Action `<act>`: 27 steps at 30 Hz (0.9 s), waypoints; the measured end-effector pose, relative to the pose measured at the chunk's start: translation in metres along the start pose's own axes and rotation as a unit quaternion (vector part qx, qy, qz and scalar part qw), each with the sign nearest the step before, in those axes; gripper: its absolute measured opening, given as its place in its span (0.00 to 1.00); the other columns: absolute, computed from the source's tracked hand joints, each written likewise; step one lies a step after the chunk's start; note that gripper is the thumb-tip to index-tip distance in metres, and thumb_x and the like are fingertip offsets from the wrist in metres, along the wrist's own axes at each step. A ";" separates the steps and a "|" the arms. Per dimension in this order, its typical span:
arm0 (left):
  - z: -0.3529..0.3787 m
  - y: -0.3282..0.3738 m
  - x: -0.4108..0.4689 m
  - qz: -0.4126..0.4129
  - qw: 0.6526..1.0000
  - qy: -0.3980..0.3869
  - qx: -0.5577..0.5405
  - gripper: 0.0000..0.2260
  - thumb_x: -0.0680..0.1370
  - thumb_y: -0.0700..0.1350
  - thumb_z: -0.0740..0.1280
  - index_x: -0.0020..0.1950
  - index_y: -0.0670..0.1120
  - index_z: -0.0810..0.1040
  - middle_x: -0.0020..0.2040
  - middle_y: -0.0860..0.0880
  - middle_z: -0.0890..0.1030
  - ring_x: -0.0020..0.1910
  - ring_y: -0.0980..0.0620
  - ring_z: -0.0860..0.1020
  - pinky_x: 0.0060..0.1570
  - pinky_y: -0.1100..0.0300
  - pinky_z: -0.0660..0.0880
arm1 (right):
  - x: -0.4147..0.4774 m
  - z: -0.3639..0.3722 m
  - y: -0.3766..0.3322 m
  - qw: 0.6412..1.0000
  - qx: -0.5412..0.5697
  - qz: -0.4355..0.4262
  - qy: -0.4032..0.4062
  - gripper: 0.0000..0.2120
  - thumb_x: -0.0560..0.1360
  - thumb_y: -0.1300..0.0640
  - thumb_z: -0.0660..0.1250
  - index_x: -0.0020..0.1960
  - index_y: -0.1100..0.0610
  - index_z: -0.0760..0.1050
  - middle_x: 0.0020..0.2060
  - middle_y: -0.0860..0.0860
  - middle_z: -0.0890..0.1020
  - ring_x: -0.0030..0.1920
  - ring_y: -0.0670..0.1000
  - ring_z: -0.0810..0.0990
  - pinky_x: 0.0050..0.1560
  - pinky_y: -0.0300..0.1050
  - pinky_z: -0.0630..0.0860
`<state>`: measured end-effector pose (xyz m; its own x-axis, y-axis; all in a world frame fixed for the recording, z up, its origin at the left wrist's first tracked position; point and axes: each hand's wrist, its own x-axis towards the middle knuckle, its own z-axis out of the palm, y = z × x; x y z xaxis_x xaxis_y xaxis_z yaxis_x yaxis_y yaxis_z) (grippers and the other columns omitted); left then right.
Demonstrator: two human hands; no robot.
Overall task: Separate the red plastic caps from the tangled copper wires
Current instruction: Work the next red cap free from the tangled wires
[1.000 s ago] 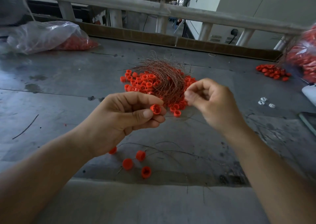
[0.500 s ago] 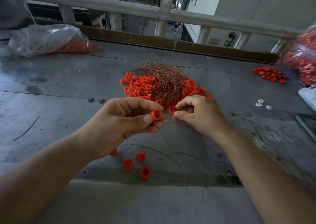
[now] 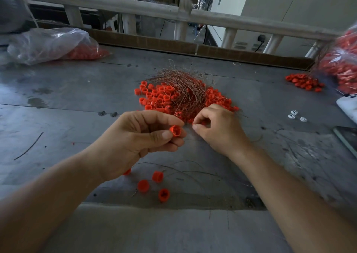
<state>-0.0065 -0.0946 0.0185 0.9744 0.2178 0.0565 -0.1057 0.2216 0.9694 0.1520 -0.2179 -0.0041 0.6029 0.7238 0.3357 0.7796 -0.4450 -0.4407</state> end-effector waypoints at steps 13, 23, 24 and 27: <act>0.000 -0.001 0.002 0.012 0.999 0.028 0.032 0.13 0.65 0.36 0.65 0.42 0.47 0.85 0.39 0.46 0.84 0.39 0.52 0.83 0.38 0.66 0.78 | -0.016 -0.035 -0.031 0.821 0.560 0.066 -0.089 0.09 0.61 0.61 0.70 0.40 0.54 0.82 0.35 0.50 0.83 0.37 0.46 0.81 0.38 0.35 0.77; 0.000 -0.001 0.002 0.031 0.997 0.053 0.045 0.09 0.63 0.39 0.67 0.39 0.45 0.84 0.39 0.44 0.84 0.37 0.51 0.82 0.37 0.66 0.78 | -0.021 -0.025 -0.039 0.843 0.527 0.052 -0.094 0.09 0.62 0.59 0.69 0.43 0.55 0.79 0.32 0.50 0.83 0.34 0.45 0.82 0.34 0.36 0.78; 0.000 -0.001 0.002 0.030 0.997 0.054 0.051 0.09 0.63 0.39 0.67 0.39 0.46 0.84 0.39 0.44 0.84 0.37 0.52 0.82 0.37 0.66 0.78 | -0.021 -0.024 -0.040 0.848 0.520 0.044 -0.090 0.09 0.62 0.59 0.69 0.43 0.54 0.79 0.32 0.49 0.83 0.34 0.45 0.82 0.34 0.36 0.78; 0.000 -0.001 0.003 0.033 0.996 0.057 0.059 0.09 0.63 0.40 0.67 0.40 0.48 0.85 0.38 0.45 0.84 0.37 0.53 0.83 0.37 0.66 0.77 | -0.021 -0.022 -0.041 0.864 0.498 0.022 -0.073 0.09 0.62 0.59 0.69 0.43 0.53 0.80 0.32 0.47 0.83 0.35 0.44 0.81 0.35 0.36 0.77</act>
<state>-0.0033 -0.0944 0.0174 0.9363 0.3369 0.0995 -0.1375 0.0909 0.9863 0.1109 -0.2268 0.0253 0.5433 0.8092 0.2237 0.1800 0.1480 -0.9725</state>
